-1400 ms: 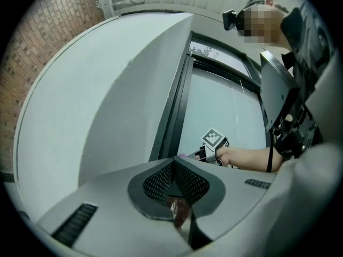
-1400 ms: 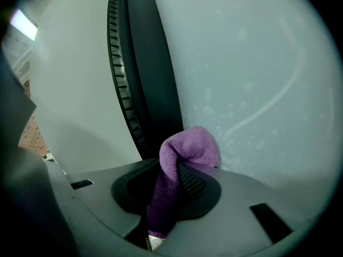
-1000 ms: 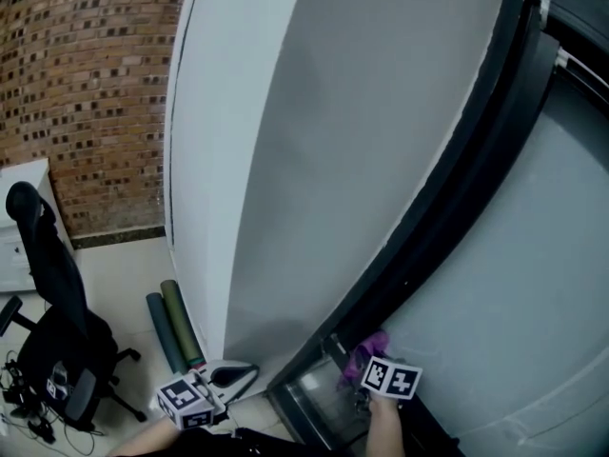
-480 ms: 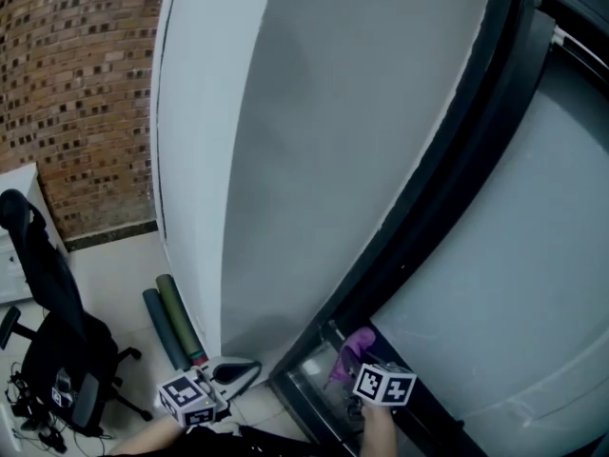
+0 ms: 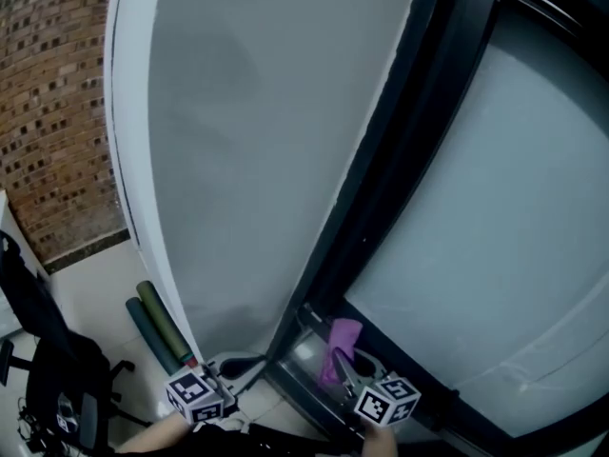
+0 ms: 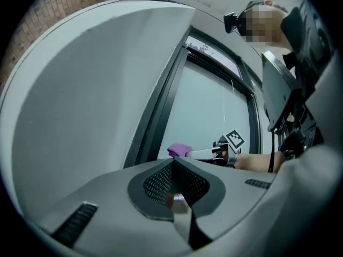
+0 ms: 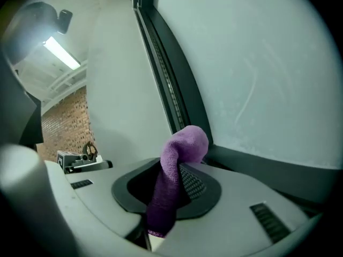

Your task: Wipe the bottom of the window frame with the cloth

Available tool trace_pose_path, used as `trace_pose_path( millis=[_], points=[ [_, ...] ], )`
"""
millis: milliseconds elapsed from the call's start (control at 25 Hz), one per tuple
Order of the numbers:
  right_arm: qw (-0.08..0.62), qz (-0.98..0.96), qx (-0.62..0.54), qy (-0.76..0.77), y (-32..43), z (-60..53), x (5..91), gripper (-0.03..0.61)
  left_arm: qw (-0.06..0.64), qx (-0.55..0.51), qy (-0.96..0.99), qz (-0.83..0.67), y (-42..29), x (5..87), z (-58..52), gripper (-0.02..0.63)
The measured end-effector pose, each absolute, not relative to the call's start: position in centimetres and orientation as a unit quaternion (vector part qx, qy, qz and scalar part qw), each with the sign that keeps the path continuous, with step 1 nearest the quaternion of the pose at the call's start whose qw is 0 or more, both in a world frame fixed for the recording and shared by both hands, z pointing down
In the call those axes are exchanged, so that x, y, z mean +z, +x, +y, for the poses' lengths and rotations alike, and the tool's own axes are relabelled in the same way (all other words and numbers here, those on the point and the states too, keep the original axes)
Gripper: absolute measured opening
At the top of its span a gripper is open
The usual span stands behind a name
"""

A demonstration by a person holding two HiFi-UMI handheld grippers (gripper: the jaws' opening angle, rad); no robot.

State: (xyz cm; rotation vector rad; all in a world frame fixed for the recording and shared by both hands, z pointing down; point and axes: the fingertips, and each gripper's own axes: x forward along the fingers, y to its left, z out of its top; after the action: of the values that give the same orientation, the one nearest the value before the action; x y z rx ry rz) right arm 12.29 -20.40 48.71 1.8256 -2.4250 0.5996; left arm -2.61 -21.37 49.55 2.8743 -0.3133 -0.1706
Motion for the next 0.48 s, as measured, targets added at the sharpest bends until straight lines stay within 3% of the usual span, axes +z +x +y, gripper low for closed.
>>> trace_pose_path(
  millis=[280, 480],
  points=[
    [-0.030, -0.769, 0.051, 0.637, 13.2, -15.6, 44.7, 0.084, 0.105, -0.072, 0.990, -0.065, 0.3, 48.4, -20.8, 0.003],
    [-0.049, -0.734, 0.032, 0.677, 15.2, -12.8, 44.7, 0.084, 0.111, -0.073, 0.990, -0.049, 1.4, 48.1, -20.9, 0.003]
  ],
)
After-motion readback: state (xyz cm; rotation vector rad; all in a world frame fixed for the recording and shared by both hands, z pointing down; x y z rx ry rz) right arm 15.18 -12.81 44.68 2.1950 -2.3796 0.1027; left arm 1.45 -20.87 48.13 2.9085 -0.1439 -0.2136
